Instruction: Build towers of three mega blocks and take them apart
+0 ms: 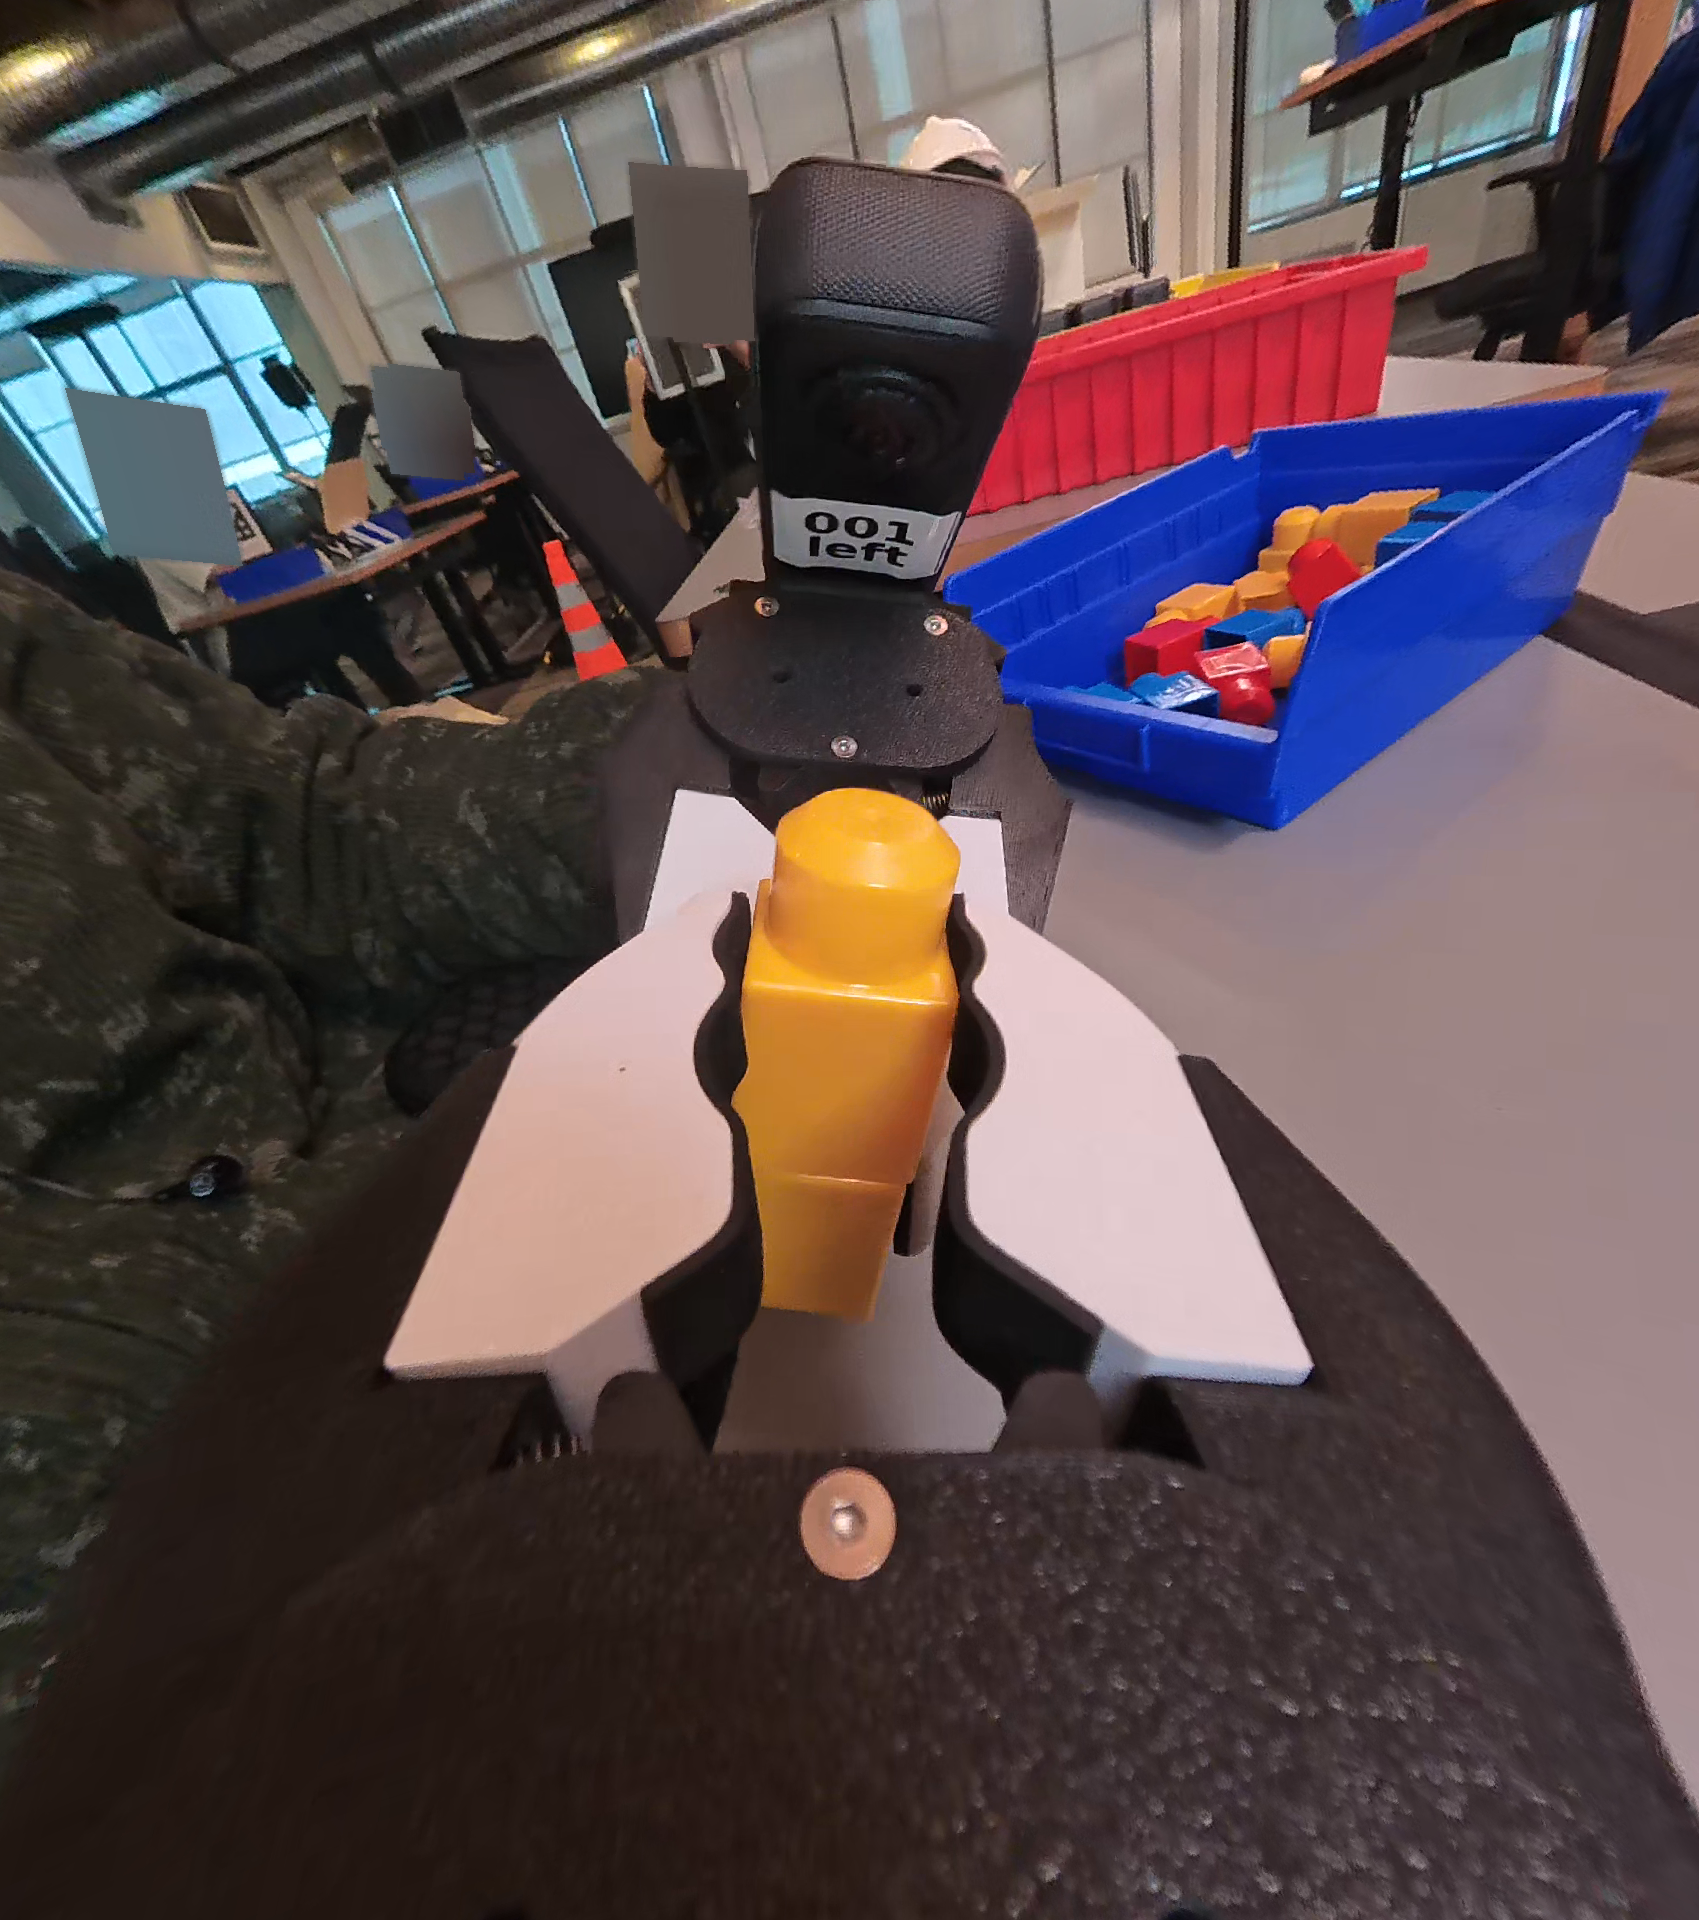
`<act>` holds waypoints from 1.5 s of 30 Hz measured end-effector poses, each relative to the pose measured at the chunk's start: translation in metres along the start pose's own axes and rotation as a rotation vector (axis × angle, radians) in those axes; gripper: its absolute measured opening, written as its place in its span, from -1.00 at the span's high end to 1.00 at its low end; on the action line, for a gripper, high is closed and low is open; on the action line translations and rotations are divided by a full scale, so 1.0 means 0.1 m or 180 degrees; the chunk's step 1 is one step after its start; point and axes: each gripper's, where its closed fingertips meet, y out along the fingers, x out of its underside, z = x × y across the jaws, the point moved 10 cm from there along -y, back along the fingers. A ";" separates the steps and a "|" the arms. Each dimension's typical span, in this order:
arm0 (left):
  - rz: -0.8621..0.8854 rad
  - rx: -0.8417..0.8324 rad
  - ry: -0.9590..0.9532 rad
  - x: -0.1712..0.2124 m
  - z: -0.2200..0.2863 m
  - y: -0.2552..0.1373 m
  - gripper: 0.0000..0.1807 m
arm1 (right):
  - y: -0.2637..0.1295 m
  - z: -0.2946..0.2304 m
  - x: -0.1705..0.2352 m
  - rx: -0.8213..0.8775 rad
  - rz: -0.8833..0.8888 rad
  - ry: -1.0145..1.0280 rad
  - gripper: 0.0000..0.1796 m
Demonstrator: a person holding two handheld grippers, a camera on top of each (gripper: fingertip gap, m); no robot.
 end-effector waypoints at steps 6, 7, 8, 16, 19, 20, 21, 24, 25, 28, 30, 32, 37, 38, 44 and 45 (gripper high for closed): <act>0.0025 -0.0086 -0.0077 0.00 -0.02 -0.01 0.61 | 0.00 0.02 0.00 0.0129 0.0025 -0.0002 0.59; 0.0016 -0.0076 -0.0083 0.00 -0.02 -0.01 0.61 | 0.00 0.02 0.01 0.0119 0.0037 0.0010 0.59; 0.0006 -0.0085 -0.0079 0.00 -0.02 -0.01 0.61 | 0.00 0.02 0.01 0.0106 0.0039 0.0025 0.59; -0.0013 -0.0110 -0.0037 0.01 -0.04 -0.03 0.60 | -0.01 0.04 0.02 0.0059 0.0079 0.0116 0.59; 0.0078 -0.0210 0.0026 0.01 -0.05 -0.07 0.60 | -0.04 0.06 -0.01 0.0145 0.0007 0.0088 0.54; 0.0045 -0.0297 0.0067 0.02 -0.06 -0.09 0.60 | -0.06 0.06 -0.03 0.0206 -0.0036 0.0048 0.47; -0.0005 -0.0379 0.0126 0.03 -0.06 -0.10 0.60 | -0.08 0.06 -0.06 0.0236 -0.0054 0.0013 0.46; -0.0215 -0.0590 0.0228 0.09 -0.08 -0.09 0.60 | -0.15 0.04 -0.14 0.0325 -0.0248 -0.0061 0.48; -0.0316 -0.0664 0.0283 0.11 -0.08 -0.07 0.60 | -0.16 0.03 -0.14 0.0367 -0.0387 -0.0103 0.49; -0.0741 -0.0980 0.0523 0.15 -0.07 0.01 0.60 | -0.17 0.01 -0.12 0.0433 -0.0770 -0.0266 0.52; -0.0940 -0.1077 0.0644 0.17 -0.05 0.06 0.60 | -0.15 -0.01 -0.08 0.0390 -0.1029 -0.0359 0.54; -0.1052 -0.1174 0.0716 0.19 -0.05 0.08 0.60 | -0.13 -0.03 -0.02 0.0319 -0.1250 -0.0425 0.57; -0.1116 -0.1212 0.0824 0.23 -0.07 0.11 0.60 | -0.09 -0.03 0.03 0.0379 -0.1362 -0.0543 0.68; -0.1058 -0.1218 0.0845 0.23 -0.08 0.10 0.60 | -0.09 -0.03 0.02 0.0411 -0.1372 -0.0561 0.68; -0.0524 -0.1633 0.0777 0.17 -0.15 -0.33 0.44 | -0.15 -0.02 -0.03 0.0744 -0.1628 -0.0562 0.68; -0.0409 -0.1854 0.0736 0.14 -0.16 -0.50 0.47 | -0.16 -0.02 -0.04 0.0799 -0.1727 -0.0554 0.68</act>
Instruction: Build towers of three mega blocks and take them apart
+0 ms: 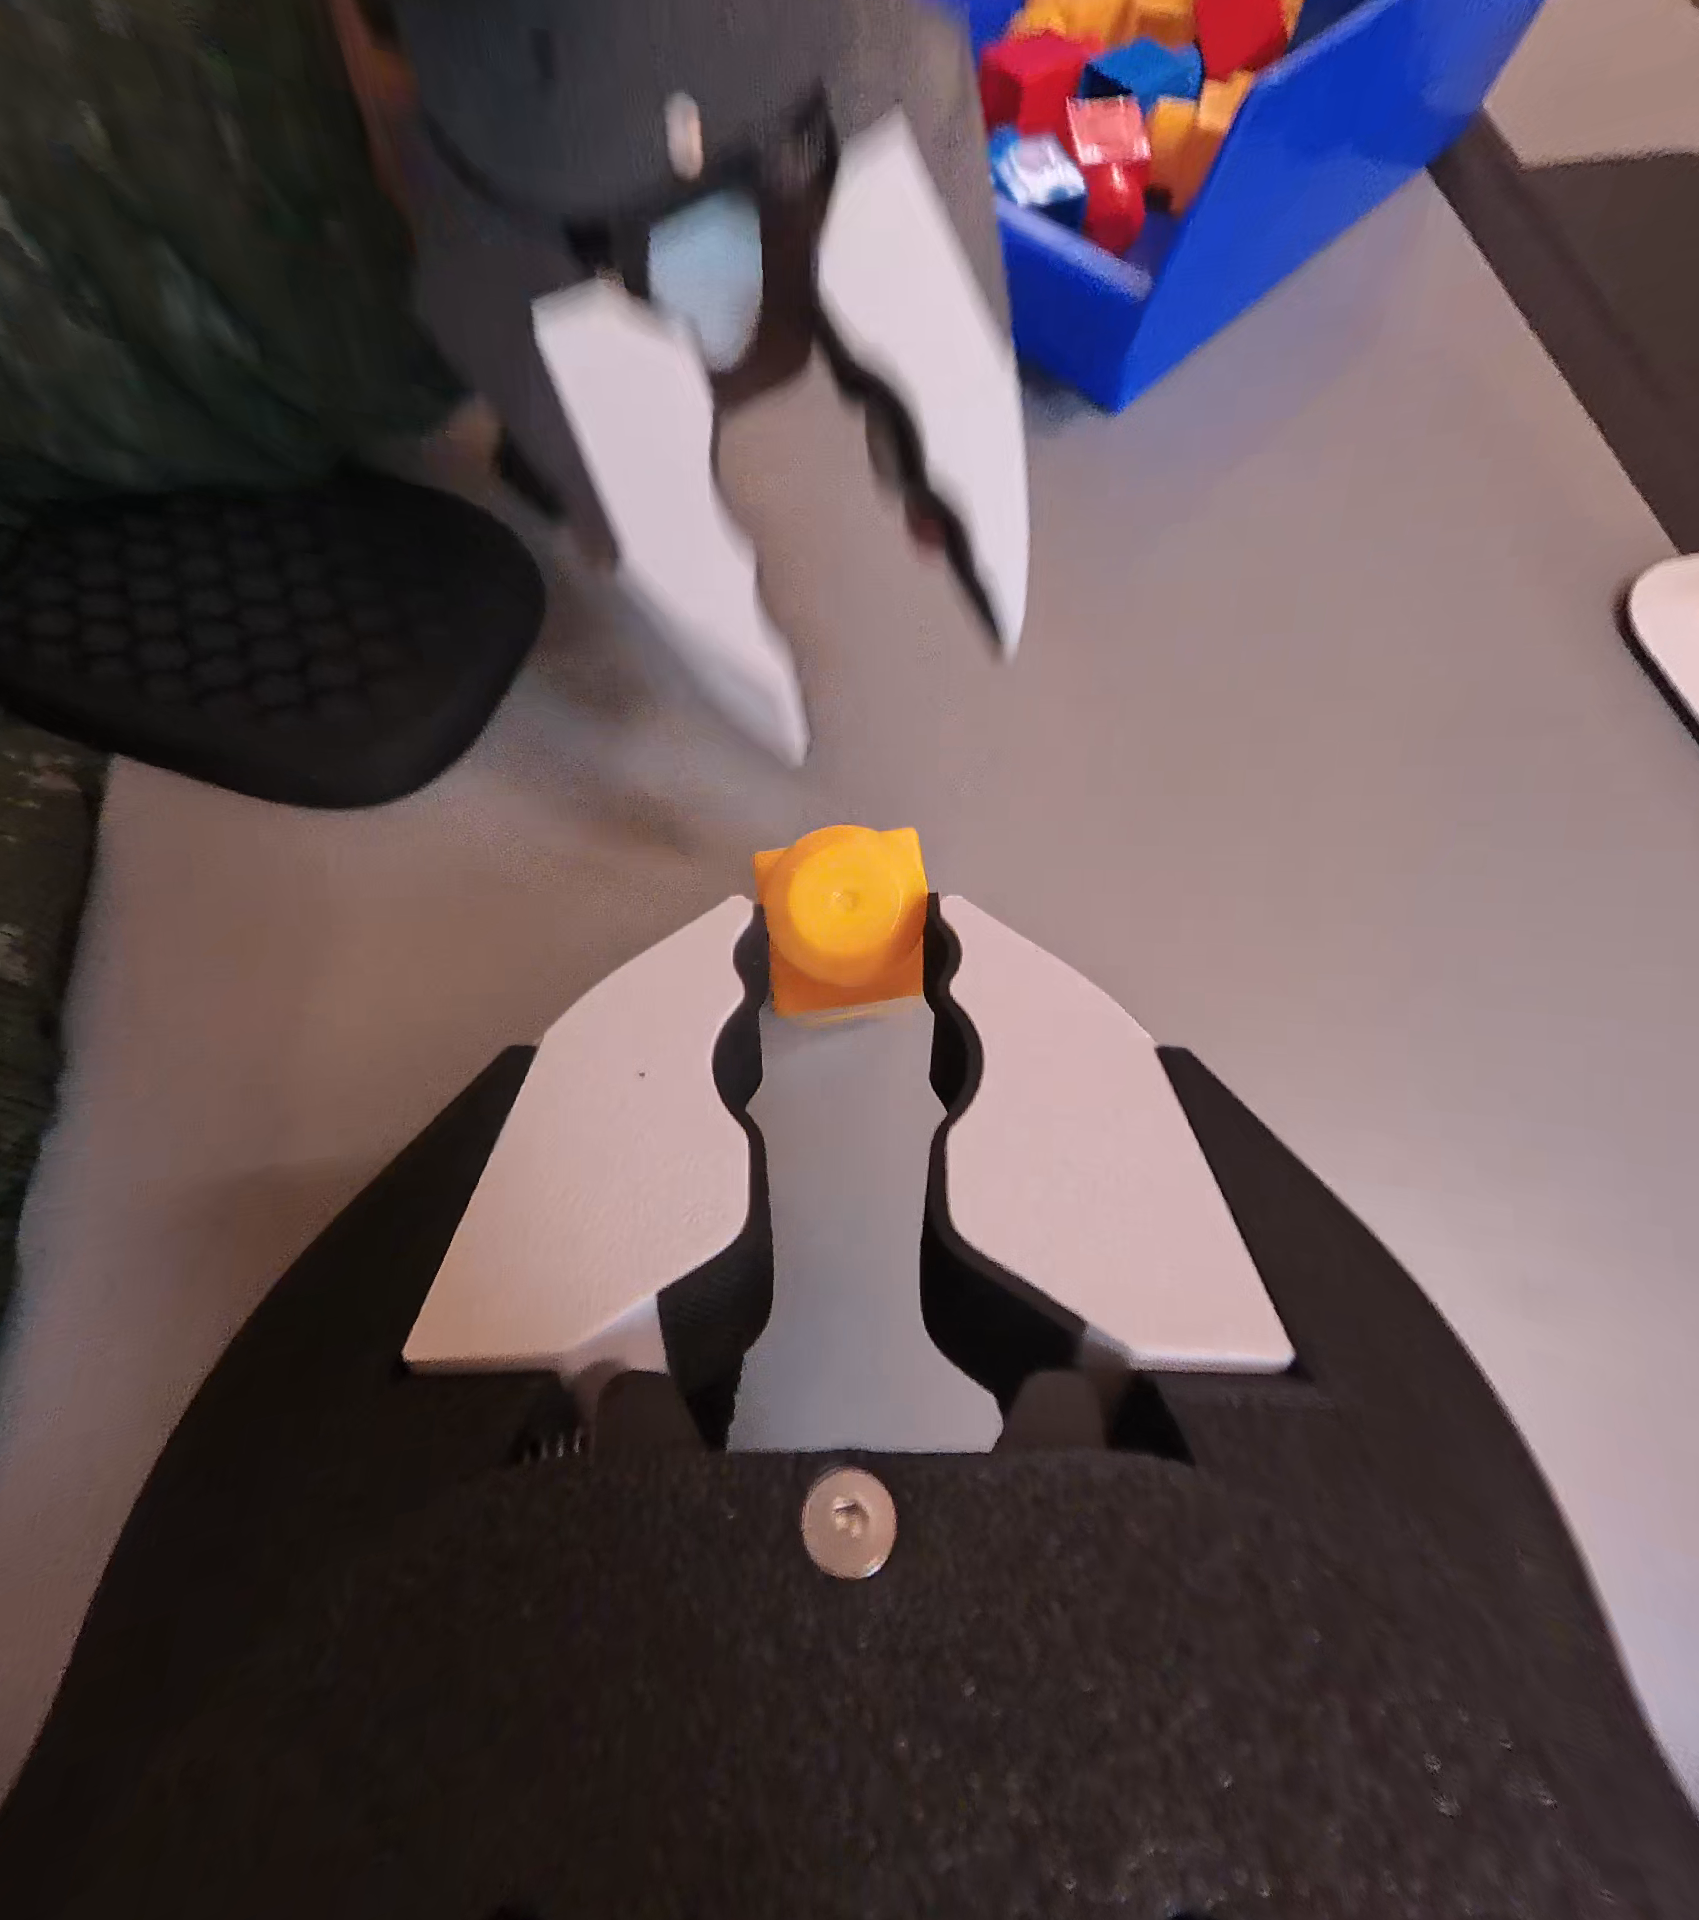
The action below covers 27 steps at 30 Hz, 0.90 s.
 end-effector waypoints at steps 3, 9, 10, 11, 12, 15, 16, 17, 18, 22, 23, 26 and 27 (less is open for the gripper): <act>0.0214 -0.0832 -0.0349 0.08 -0.39 -0.55 0.63 | 0.00 0.02 0.01 0.0095 -0.0340 -0.0032 0.68; -0.0681 -0.1766 -0.0957 0.45 -1.28 -1.42 0.67 | 0.08 0.09 -0.04 -0.0022 -0.0528 0.0046 0.68; -0.0948 -0.1844 -0.0972 0.53 -1.43 -1.47 0.68 | 0.10 0.10 -0.05 -0.0011 -0.0527 0.0032 0.68; -0.1240 -0.1812 -0.1037 0.61 -1.57 -1.50 0.67 | 0.11 0.10 -0.06 -0.0003 -0.0519 0.0028 0.67; -0.1540 -0.1750 -0.1158 0.71 -1.69 -1.49 0.65 | 0.12 0.09 -0.05 -0.0016 -0.0508 0.0036 0.64; -0.2308 -0.1614 -0.1370 0.98 -1.96 -1.38 0.64 | 0.12 0.09 -0.05 -0.0014 -0.0438 0.0049 0.55; -0.2537 -0.1551 -0.1412 1.07 -2.02 -1.32 0.63 | 0.10 0.09 -0.06 0.0000 -0.0384 0.0054 0.53; -0.2739 -0.1520 -0.1437 1.15 -2.07 -1.25 0.61 | 0.07 0.09 -0.07 -0.0002 -0.0304 0.0072 0.52; -0.2945 -0.1452 -0.1436 1.23 -2.10 -1.19 0.57 | 0.04 0.09 -0.09 -0.0001 -0.0206 0.0098 0.51; -0.3783 -0.1104 -0.1126 1.51 -2.10 -1.01 0.38 | -0.11 0.11 -0.09 0.0041 0.0155 0.0208 0.52; -0.3884 -0.1060 -0.1036 1.54 -2.10 -0.99 0.36 | -0.14 0.12 -0.08 0.0059 0.0228 0.0229 0.53; -0.4050 -0.1040 -0.0805 1.65 -2.11 -0.94 0.44 | -0.18 0.17 -0.06 0.0083 0.0359 0.0297 0.56; -0.4111 -0.1049 -0.0704 1.69 -2.10 -0.92 0.55 | -0.18 0.18 -0.05 0.0104 0.0383 0.0312 0.57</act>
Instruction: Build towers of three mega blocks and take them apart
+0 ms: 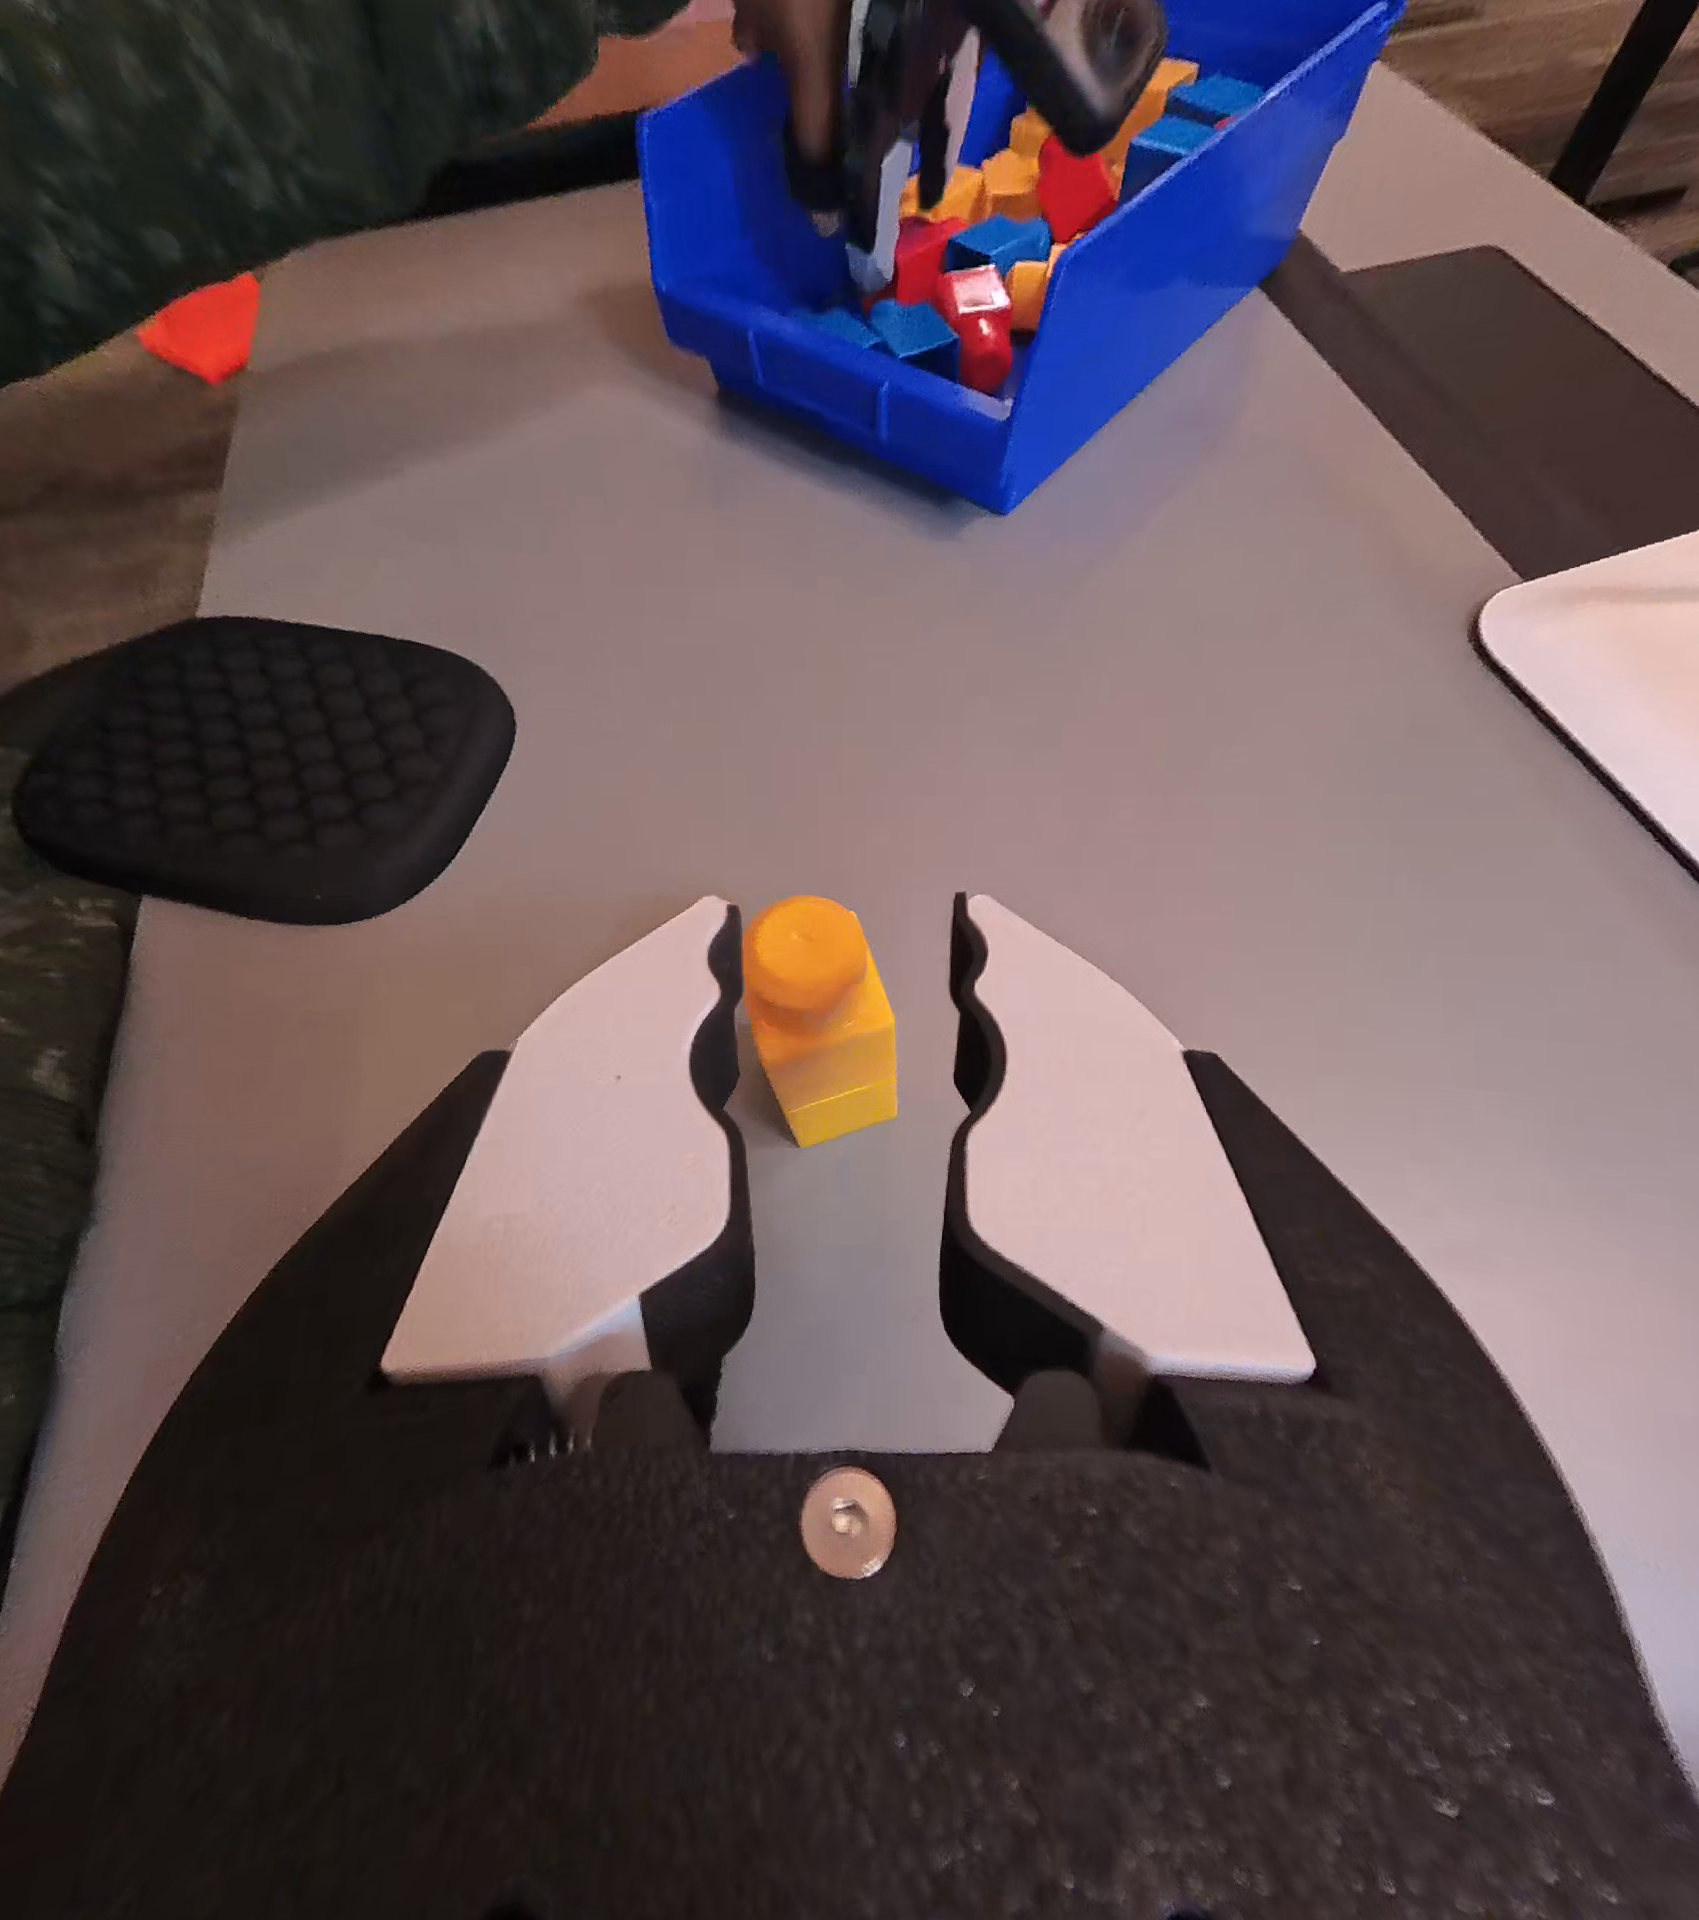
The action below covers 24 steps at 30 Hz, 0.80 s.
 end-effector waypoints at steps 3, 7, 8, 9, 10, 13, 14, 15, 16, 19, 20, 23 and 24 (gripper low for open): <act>0.0003 -0.0283 0.0089 0.03 0.01 -0.03 0.69 | -0.01 0.01 0.00 0.0062 0.0065 0.0000 0.60; 0.0516 -0.0965 -0.0061 0.21 -0.03 -0.48 0.95 | -0.07 0.04 -0.04 0.0179 0.0310 0.0041 0.62; 0.0692 -0.1101 -0.0127 0.27 -0.03 -0.62 0.95 | -0.09 0.06 -0.05 0.0197 0.0399 0.0081 0.63; 0.0959 -0.1243 -0.0216 0.32 -0.01 -0.78 0.95 | -0.10 0.07 -0.06 0.0220 0.0501 0.0120 0.64; 0.1370 -0.1311 -0.0343 0.37 0.03 -0.96 0.95 | -0.12 0.08 -0.08 0.0237 0.0611 0.0158 0.64; 0.3284 -0.1046 -0.0575 0.42 0.40 -1.57 0.95 | -0.16 0.10 -0.13 0.0181 0.0970 0.0353 0.64; 0.3925 -0.0960 -0.0553 0.43 0.59 -1.75 0.95 | -0.16 0.09 -0.15 0.0086 0.1102 0.0487 0.62; 0.4463 -0.0937 -0.0566 0.42 0.78 -1.91 0.95 | -0.16 0.09 -0.17 -0.0027 0.1248 0.0644 0.60; 0.4916 -0.0905 -0.0556 0.40 0.98 -2.03 0.95 | -0.16 0.09 -0.18 -0.0165 0.1413 0.0806 0.59; 0.5936 -0.0940 -0.0512 0.23 1.60 -2.28 0.95 | -0.12 0.05 -0.20 -0.0651 0.1864 0.1286 0.49; 0.6150 -0.0974 -0.0473 0.15 1.80 -2.34 0.95 | -0.11 0.03 -0.20 -0.0778 0.1986 0.1419 0.45; 0.6464 -0.1217 -0.0359 -0.10 2.27 -2.45 0.95 | -0.07 -0.04 -0.22 -0.1004 0.2287 0.1666 0.32; 0.6517 -0.1280 -0.0279 -0.18 2.39 -2.47 0.95 | -0.07 -0.06 -0.23 -0.1052 0.2349 0.1705 0.30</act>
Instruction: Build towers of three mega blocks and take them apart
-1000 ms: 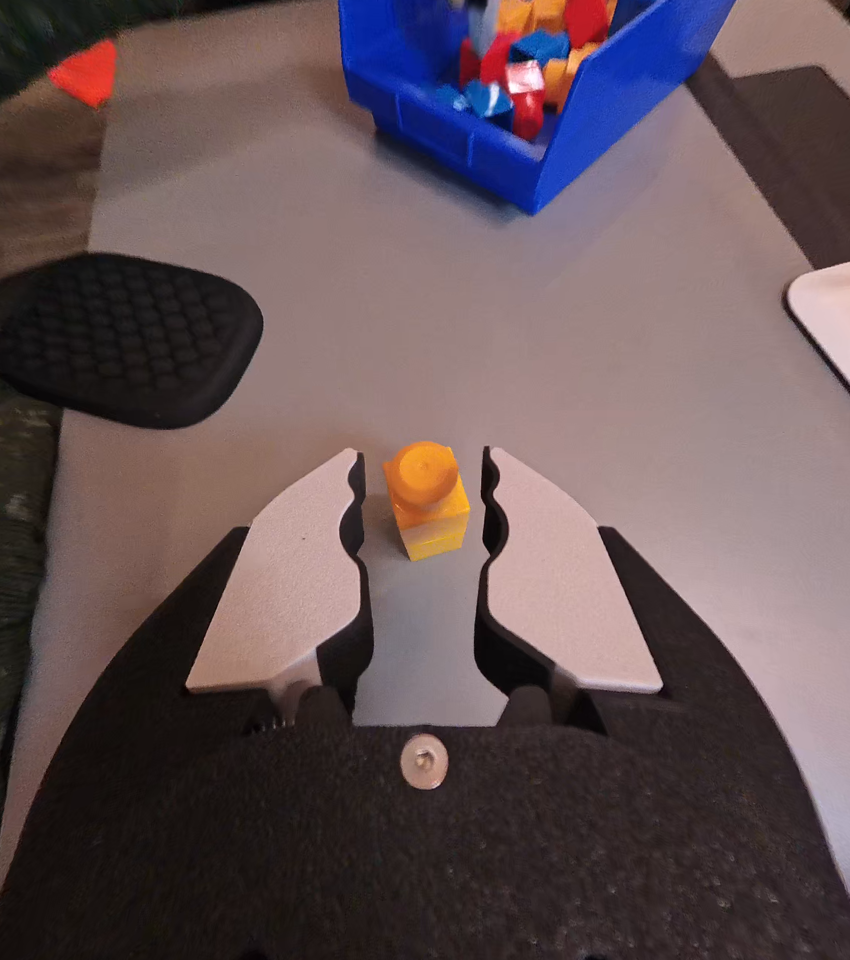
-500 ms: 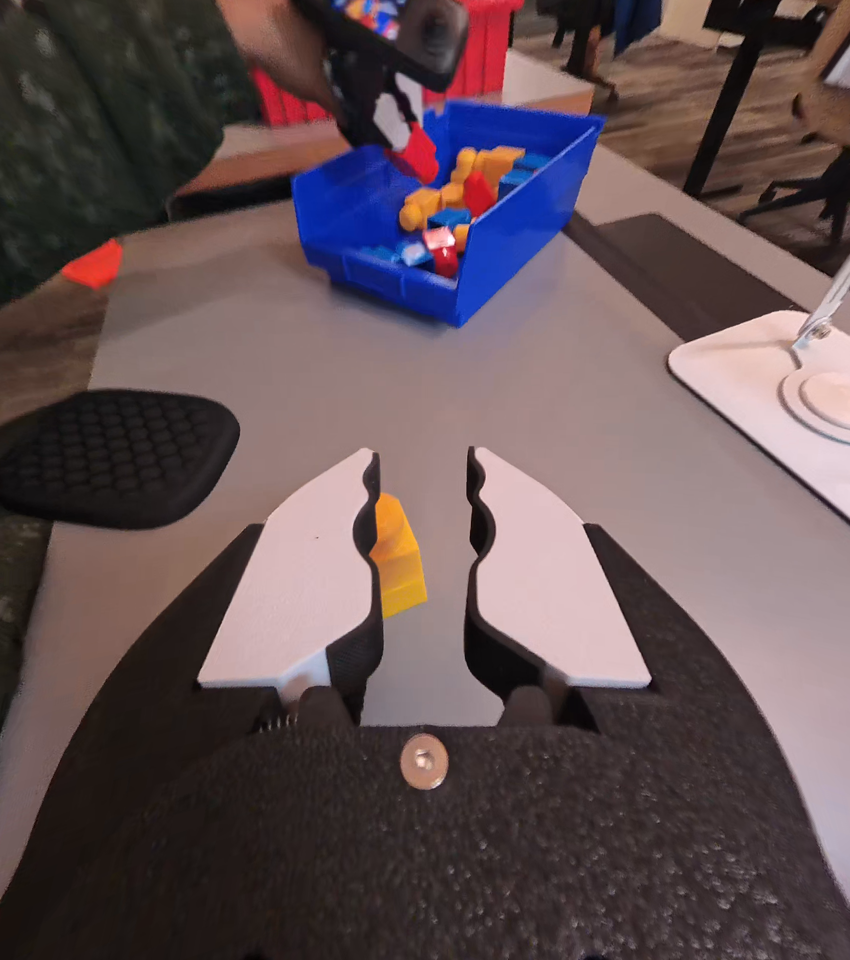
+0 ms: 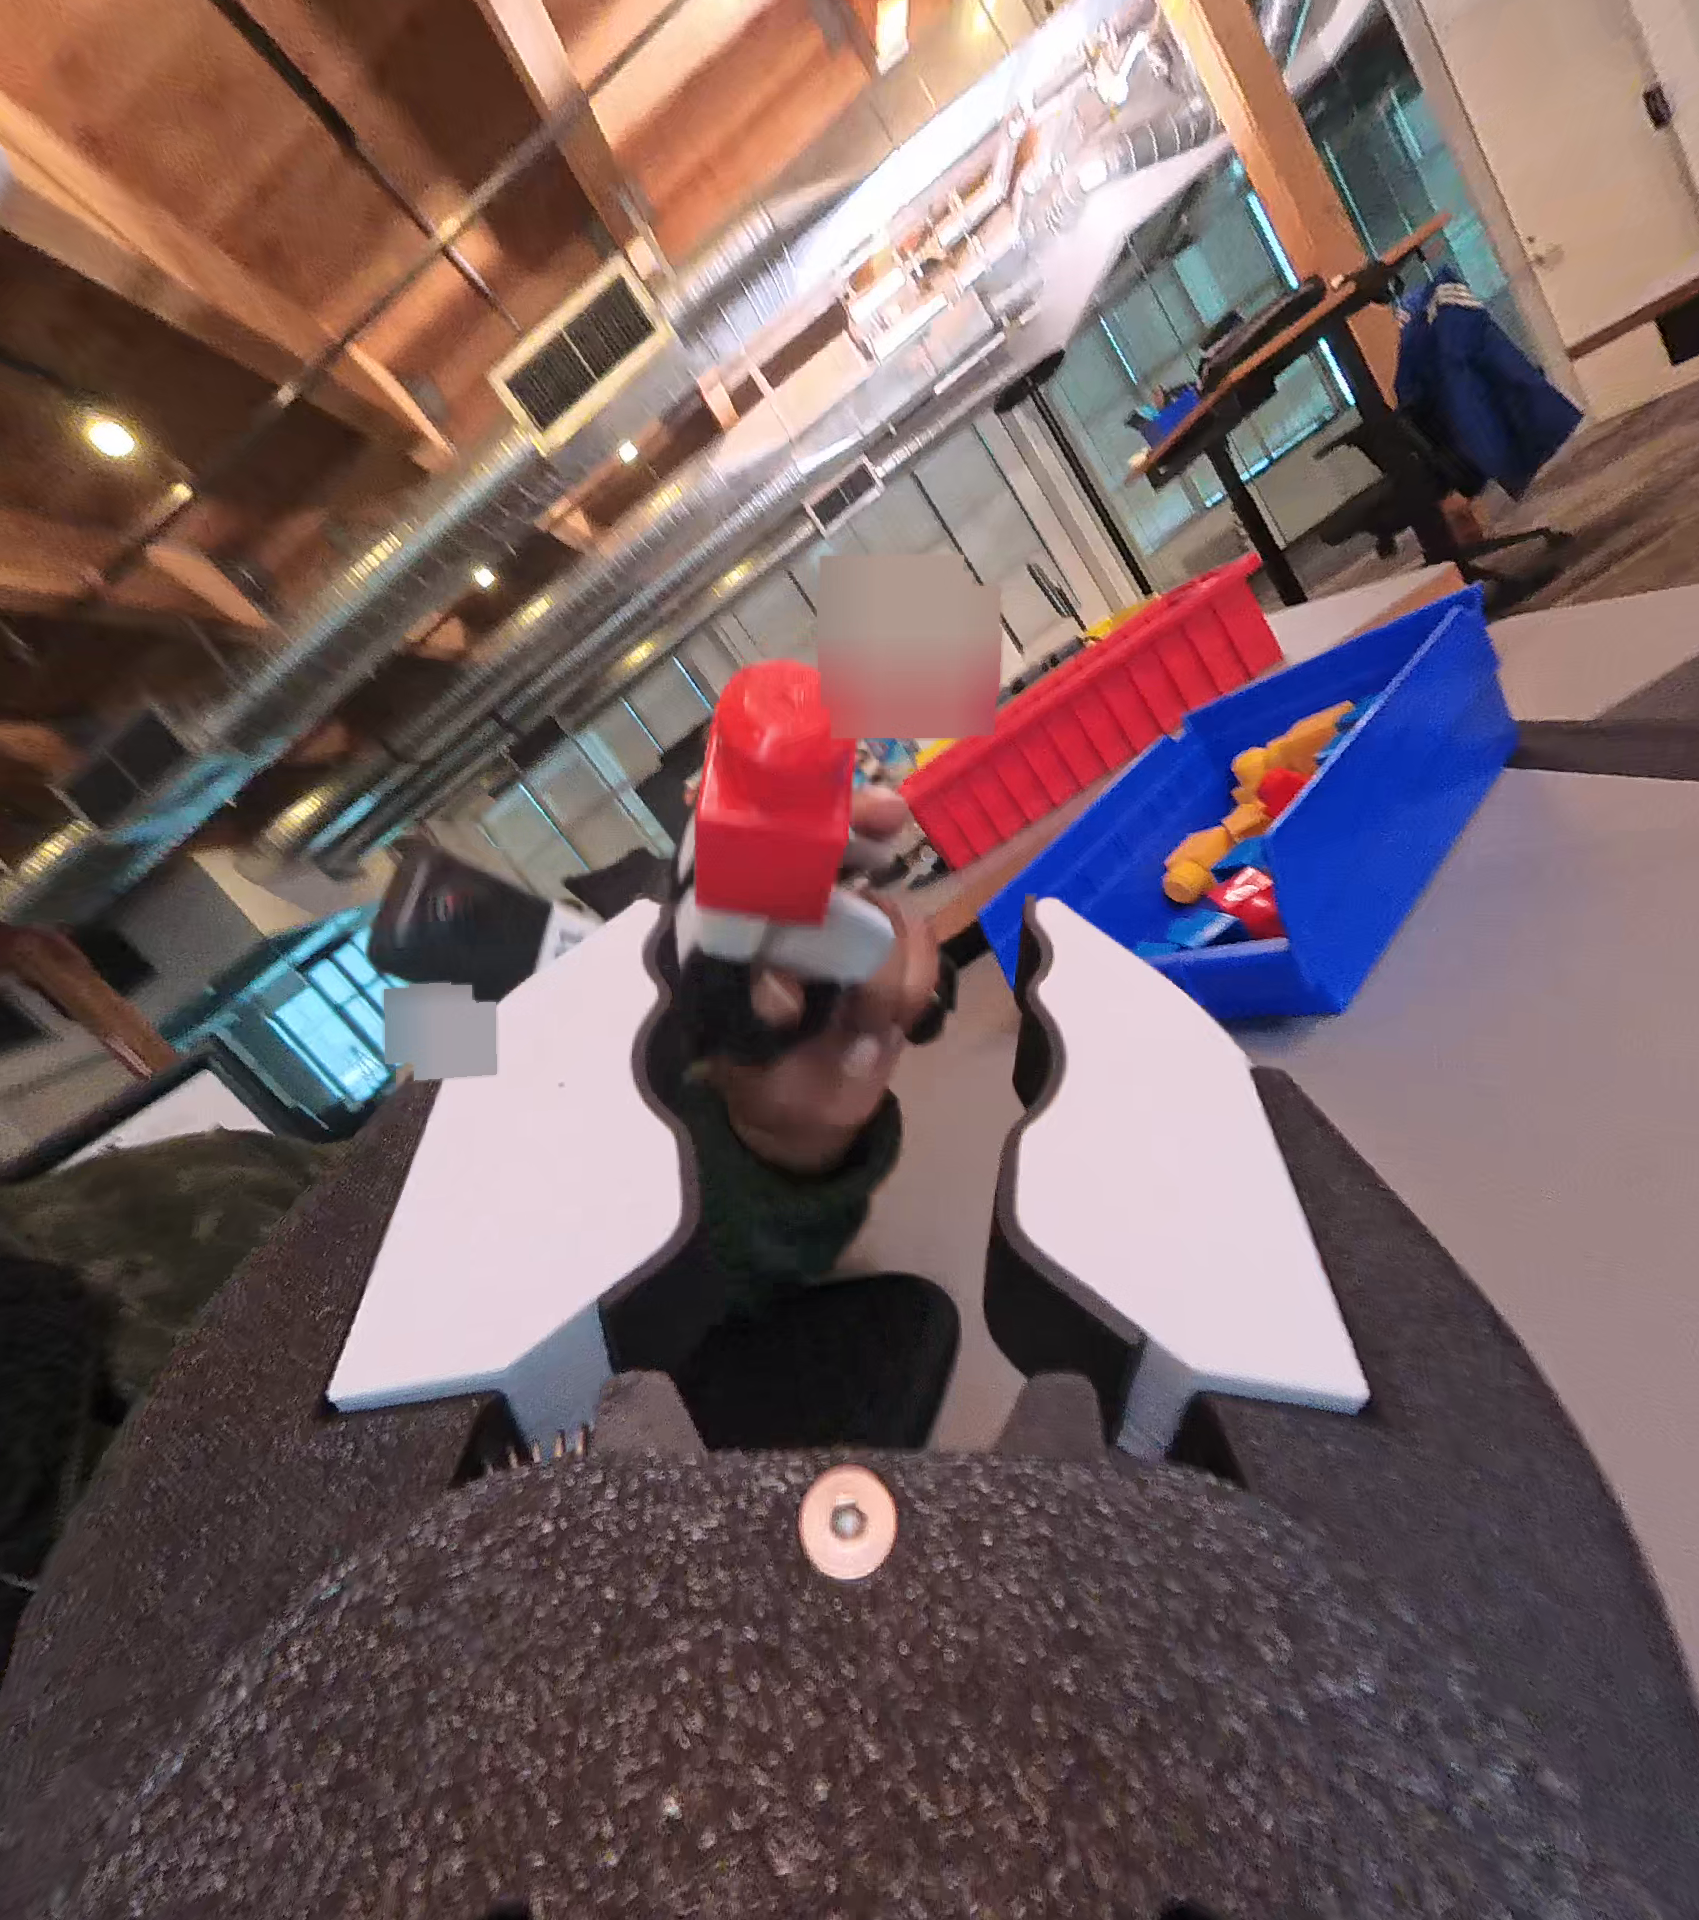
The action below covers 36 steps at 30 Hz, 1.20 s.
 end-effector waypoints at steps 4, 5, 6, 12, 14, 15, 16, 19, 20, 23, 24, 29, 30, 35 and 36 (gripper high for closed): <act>0.0017 0.0132 0.0293 0.05 0.35 0.11 0.95 | 0.01 -0.07 0.01 -0.0047 0.0015 -0.0026 0.37; 0.0017 0.0163 0.0290 0.06 0.40 0.11 0.95 | 0.01 -0.07 0.02 -0.0032 -0.0051 -0.0052 0.51; 0.0003 0.0167 0.0299 0.08 0.42 0.11 0.95 | 0.01 -0.06 0.04 0.0011 -0.0118 -0.0075 0.59; -0.0472 0.1205 -0.0904 0.31 0.26 0.11 0.53 | -0.09 -0.01 -0.05 0.0220 -0.0440 -0.0702 0.61; -0.0872 0.1918 -0.1564 0.55 0.24 0.11 0.35 | -0.12 0.00 -0.08 0.0363 -0.0883 -0.1190 0.61; -0.1094 0.2215 -0.1800 0.68 0.28 0.11 0.24 | -0.13 0.01 -0.08 0.0450 -0.1131 -0.1455 0.61; -0.1269 0.2402 -0.1900 0.80 0.34 0.10 0.20 | -0.14 0.01 -0.07 0.0491 -0.1356 -0.1671 0.61; -0.1706 0.2732 -0.1585 1.05 0.64 0.12 0.14 | -0.12 0.06 -0.02 0.0512 -0.1808 -0.1939 0.61; -0.1782 0.2787 -0.1474 1.09 0.73 0.14 0.15 | -0.11 0.08 0.01 0.0509 -0.1942 -0.1966 0.61; -0.1923 0.2797 -0.1249 1.14 0.88 0.24 0.35 | -0.06 0.13 0.08 0.0519 -0.2204 -0.2012 0.61; -0.1927 0.2824 -0.1208 1.15 0.90 0.25 0.55 | -0.05 0.14 0.10 0.0504 -0.2267 -0.2003 0.61; -0.1926 0.2971 -0.1152 1.13 0.92 0.26 0.59 | -0.01 0.17 0.16 0.0518 -0.2608 -0.1922 0.61; -0.1933 0.2989 -0.1160 1.13 0.91 0.26 0.59 | 0.00 0.17 0.19 0.0547 -0.2742 -0.1943 0.61; -0.1891 0.3087 -0.1150 1.14 0.91 0.26 0.59 | 0.06 0.13 0.23 0.0629 -0.3006 -0.2018 0.61; -0.1894 0.3104 -0.1143 1.13 0.92 0.26 0.59 | 0.08 0.11 0.25 0.0653 -0.3083 -0.2073 0.61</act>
